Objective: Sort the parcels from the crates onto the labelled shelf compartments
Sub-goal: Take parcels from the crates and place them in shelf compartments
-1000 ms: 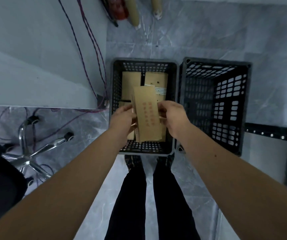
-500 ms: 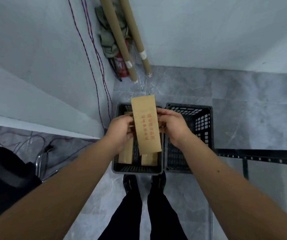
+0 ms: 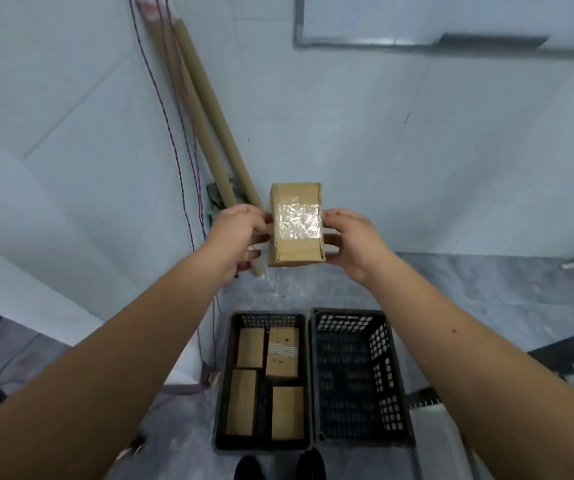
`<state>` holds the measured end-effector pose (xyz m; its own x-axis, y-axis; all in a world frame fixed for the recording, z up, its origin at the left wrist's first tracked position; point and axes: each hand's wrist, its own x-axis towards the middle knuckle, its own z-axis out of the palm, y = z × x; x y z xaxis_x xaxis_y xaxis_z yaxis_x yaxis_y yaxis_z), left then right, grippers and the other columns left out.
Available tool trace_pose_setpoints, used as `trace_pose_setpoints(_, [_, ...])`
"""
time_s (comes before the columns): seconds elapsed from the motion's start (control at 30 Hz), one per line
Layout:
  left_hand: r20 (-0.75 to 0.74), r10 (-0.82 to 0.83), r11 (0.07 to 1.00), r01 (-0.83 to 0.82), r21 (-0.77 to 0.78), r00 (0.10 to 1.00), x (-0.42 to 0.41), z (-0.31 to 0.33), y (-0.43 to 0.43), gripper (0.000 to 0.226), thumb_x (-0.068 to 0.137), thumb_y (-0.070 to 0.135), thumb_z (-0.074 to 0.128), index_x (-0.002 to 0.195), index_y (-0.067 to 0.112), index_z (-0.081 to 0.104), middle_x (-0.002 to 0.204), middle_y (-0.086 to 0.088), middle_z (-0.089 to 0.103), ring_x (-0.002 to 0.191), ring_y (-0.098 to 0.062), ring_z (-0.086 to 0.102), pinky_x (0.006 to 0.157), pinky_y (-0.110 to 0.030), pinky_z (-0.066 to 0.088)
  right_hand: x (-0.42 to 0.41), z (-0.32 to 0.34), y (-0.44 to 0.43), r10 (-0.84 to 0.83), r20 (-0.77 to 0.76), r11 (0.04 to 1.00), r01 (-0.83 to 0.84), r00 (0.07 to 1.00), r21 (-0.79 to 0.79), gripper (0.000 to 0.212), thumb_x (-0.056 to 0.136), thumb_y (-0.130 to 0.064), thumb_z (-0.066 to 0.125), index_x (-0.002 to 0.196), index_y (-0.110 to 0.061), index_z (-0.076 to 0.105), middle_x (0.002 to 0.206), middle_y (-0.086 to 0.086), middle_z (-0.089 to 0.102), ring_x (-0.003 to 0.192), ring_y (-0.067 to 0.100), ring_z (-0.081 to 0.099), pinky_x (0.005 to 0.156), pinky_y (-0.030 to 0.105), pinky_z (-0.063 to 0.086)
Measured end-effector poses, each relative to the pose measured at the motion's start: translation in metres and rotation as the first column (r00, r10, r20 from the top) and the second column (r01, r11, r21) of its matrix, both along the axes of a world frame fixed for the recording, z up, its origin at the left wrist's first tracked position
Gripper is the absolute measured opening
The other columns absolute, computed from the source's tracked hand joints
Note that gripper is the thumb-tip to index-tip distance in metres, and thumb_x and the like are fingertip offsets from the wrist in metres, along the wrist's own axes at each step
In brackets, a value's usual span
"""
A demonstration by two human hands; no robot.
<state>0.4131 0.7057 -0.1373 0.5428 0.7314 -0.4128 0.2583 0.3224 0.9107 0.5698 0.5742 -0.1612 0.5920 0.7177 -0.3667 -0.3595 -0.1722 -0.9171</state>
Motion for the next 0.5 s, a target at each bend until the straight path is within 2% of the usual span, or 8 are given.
trace_pose_setpoints(0.07, [0.076,0.003,0.999,-0.006,0.038,0.997,0.006,0.033,-0.006,0.025,0.086,-0.006,0.053,0.091,0.014,0.068,0.085,-0.011,0.07,0.068,-0.022,0.067,0.07,-0.037,0.056,0.004,0.032,-0.003,0.004,0.006,0.997,-0.005,1.0,0.079,0.015,0.097,-0.006,0.059,0.104,-0.013,0.069,0.091,0.008,0.073,0.077,0.023,0.067,0.064,0.039,0.058])
trace_pose_setpoints(0.13, [0.165,0.01,0.997,-0.023,0.077,0.986,0.012,0.062,-0.011,0.031,0.086,-0.01,0.048,0.096,0.011,0.068,0.082,-0.011,0.069,0.063,-0.02,0.065,0.057,-0.031,0.055,0.01,0.06,-0.007,0.026,0.022,0.988,-0.029,0.999,0.149,0.023,0.096,-0.003,0.058,0.116,-0.004,0.067,0.09,0.01,0.07,0.074,0.021,0.065,0.074,0.046,0.062])
trace_pose_setpoints(0.2, [0.231,0.001,0.991,-0.031,0.128,0.973,0.017,0.089,-0.016,0.033,0.091,-0.007,0.048,0.105,0.012,0.07,0.082,-0.006,0.073,0.067,-0.018,0.067,0.05,-0.026,0.052,0.016,0.085,-0.009,0.028,0.047,0.979,-0.037,0.999,0.201,0.034,0.092,-0.001,0.059,0.125,0.006,0.063,0.088,0.011,0.067,0.071,0.017,0.06,0.088,0.053,0.06])
trace_pose_setpoints(0.27, [0.282,-0.034,0.985,-0.015,0.169,0.959,0.022,0.111,-0.02,0.036,0.094,-0.004,0.049,0.118,0.012,0.071,0.091,-0.004,0.078,0.075,-0.016,0.071,0.053,-0.026,0.055,0.021,0.108,-0.012,0.01,0.078,0.967,-0.029,0.997,0.254,0.04,0.09,0.0,0.061,0.129,0.007,0.062,0.089,0.013,0.065,0.068,0.014,0.06,0.091,0.051,0.059])
trace_pose_setpoints(0.37, [0.327,-0.078,0.973,0.0,0.232,0.942,0.032,0.136,-0.027,0.043,0.093,-0.005,0.048,0.127,0.01,0.07,0.11,-0.008,0.079,0.088,-0.017,0.073,0.059,-0.025,0.056,0.03,0.138,-0.019,0.001,0.113,0.951,-0.036,0.994,0.306,0.048,0.085,-0.005,0.067,0.131,0.009,0.061,0.093,0.014,0.065,0.072,0.016,0.058,0.082,0.037,0.058])
trace_pose_setpoints(0.43, [0.349,-0.094,0.963,-0.004,0.268,0.932,0.037,0.148,-0.031,0.044,0.094,-0.007,0.047,0.129,0.008,0.068,0.113,-0.009,0.079,0.093,-0.019,0.073,0.061,-0.022,0.055,0.036,0.154,-0.025,0.02,0.131,0.949,-0.06,0.991,0.31,0.053,0.082,-0.008,0.068,0.132,0.009,0.06,0.098,0.019,0.063,0.079,0.02,0.055,0.088,0.039,0.058])
trace_pose_setpoints(0.5, [0.361,-0.12,0.952,0.004,0.306,0.925,0.042,0.158,-0.034,0.05,0.092,-0.011,0.043,0.133,0.008,0.066,0.115,-0.007,0.078,0.102,-0.022,0.075,0.067,-0.022,0.057,0.042,0.168,-0.031,0.038,0.175,0.946,-0.091,0.984,0.31,0.041,0.086,-0.004,0.064,0.126,0.006,0.067,0.106,0.026,0.07,0.089,0.024,0.06,0.1,0.047,0.055])
